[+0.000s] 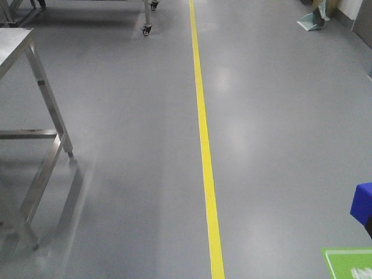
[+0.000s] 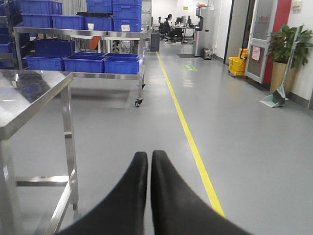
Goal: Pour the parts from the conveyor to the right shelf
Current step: 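Drive away from the conveyor holding the block in the right gripper, then drive down the aisle between the blue-bin shelves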
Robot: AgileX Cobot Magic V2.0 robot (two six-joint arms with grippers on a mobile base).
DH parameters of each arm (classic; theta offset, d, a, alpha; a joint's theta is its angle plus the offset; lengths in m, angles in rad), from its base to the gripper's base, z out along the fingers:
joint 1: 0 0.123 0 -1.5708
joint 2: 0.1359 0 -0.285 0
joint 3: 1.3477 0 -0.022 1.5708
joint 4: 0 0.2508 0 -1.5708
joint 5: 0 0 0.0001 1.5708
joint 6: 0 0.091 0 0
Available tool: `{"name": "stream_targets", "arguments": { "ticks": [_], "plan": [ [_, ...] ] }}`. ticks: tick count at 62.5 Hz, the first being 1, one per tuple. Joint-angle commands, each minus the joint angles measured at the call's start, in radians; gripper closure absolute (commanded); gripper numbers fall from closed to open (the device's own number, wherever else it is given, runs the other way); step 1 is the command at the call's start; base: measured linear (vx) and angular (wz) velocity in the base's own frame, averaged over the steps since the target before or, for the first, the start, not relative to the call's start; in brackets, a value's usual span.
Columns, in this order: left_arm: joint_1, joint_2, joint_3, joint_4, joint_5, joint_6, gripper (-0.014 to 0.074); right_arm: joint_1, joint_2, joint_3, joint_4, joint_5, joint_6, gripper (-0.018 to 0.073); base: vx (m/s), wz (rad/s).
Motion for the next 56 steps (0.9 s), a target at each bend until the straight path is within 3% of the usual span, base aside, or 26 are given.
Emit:
{"name": "stream_targets", "arguments": {
  "ticks": [1, 56],
  "plan": [
    [0.0, -0.013, 0.031, -0.002, -0.078, -0.004, 0.0603, -0.001, 0.011, -0.026, 0.009, -0.069, -0.005, 0.0565, 0.85, 0.04],
    [0.0, -0.012, 0.031, -0.002, -0.078, -0.004, 0.0603, -0.001, 0.011, -0.026, 0.009, -0.059, -0.005, 0.0565, 0.83, -0.05]
  ]
}}
